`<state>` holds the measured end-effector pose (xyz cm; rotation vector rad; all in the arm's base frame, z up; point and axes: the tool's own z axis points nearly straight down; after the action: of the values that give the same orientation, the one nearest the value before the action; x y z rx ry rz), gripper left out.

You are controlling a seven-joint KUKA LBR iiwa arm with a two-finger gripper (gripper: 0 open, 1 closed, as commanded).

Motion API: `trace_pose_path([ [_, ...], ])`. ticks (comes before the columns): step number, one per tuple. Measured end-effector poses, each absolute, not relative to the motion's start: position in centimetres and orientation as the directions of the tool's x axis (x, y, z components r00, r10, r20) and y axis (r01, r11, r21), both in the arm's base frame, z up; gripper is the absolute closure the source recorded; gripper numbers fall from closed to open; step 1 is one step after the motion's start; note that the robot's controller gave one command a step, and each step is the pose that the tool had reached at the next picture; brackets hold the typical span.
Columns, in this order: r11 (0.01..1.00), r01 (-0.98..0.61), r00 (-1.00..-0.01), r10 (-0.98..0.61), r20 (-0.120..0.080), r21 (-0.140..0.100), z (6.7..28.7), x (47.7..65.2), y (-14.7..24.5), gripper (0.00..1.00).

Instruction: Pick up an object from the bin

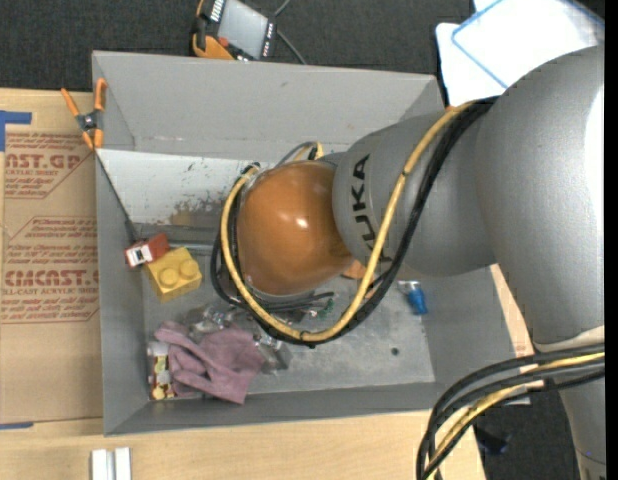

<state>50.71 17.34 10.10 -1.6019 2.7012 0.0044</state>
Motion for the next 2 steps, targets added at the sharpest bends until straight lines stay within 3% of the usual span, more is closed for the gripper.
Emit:
trace_pose_path([
  [1, 0.264, -0.965, -0.264, -0.965, -0.006, 0.000, 8.8, 52.5, 17.2, 0.00],
  [2, 0.482, -0.876, -0.482, -0.876, -0.006, 0.001, 7.2, 50.7, 17.7, 0.00],
])
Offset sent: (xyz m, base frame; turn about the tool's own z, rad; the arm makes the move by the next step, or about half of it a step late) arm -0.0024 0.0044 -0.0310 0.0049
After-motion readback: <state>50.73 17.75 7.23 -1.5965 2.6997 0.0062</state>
